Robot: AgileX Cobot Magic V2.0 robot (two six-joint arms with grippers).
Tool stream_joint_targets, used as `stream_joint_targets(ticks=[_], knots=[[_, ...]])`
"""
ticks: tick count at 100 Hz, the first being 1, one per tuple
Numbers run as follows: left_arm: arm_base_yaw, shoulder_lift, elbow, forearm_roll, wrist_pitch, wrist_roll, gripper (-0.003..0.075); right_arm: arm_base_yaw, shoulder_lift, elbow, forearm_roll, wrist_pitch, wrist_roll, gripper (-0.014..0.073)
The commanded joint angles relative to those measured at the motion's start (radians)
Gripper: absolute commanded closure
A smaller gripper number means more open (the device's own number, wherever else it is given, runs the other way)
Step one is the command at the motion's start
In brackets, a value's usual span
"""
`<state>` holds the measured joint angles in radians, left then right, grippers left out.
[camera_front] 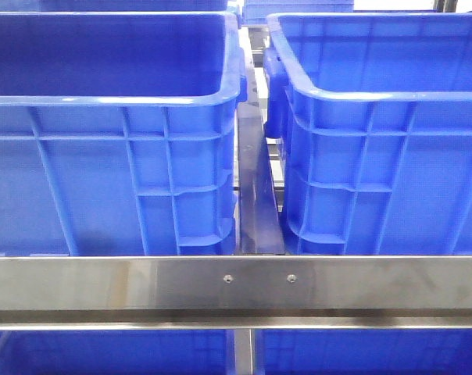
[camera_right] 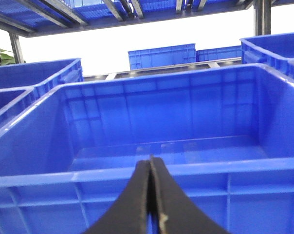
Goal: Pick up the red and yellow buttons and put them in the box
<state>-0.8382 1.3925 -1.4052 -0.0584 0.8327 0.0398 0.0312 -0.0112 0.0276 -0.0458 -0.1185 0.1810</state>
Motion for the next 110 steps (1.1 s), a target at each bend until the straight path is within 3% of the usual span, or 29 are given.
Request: stream_joint_targets(ticks=[1,15,29,76,100,110], knots=[[-0.054,-0.038,-0.03,0.022,-0.054,0.002,0.0739,-0.002,-0.024,-0.02,-0.006,-0.094,-0.002,0.0662],[-0.09,-0.038,-0.03,0.035,-0.052,0.002,0.0739,-0.002,-0.024,-0.049,-0.006,-0.064,-0.002,0.0662],[-0.09,-0.038,-0.03,0.035,-0.05,0.002,0.0739,-0.002,-0.014,-0.154,-0.002,0.058,-0.001,0.0662],[-0.09,-0.038,-0.03,0.035,-0.046,0.002,0.0739,-0.002,0.346,-0.751,0.099,0.775,-0.001,0.0662],[-0.09,-0.038,-0.03,0.035,-0.044,0.002,0.0739,-0.002,0.436,-0.807,0.111,0.83,-0.001,0.0657],[-0.09,-0.038,-0.03,0.035,-0.044,0.002,0.0739,-0.002,0.445,-0.807,0.139,0.834,-0.001,0.0584]])
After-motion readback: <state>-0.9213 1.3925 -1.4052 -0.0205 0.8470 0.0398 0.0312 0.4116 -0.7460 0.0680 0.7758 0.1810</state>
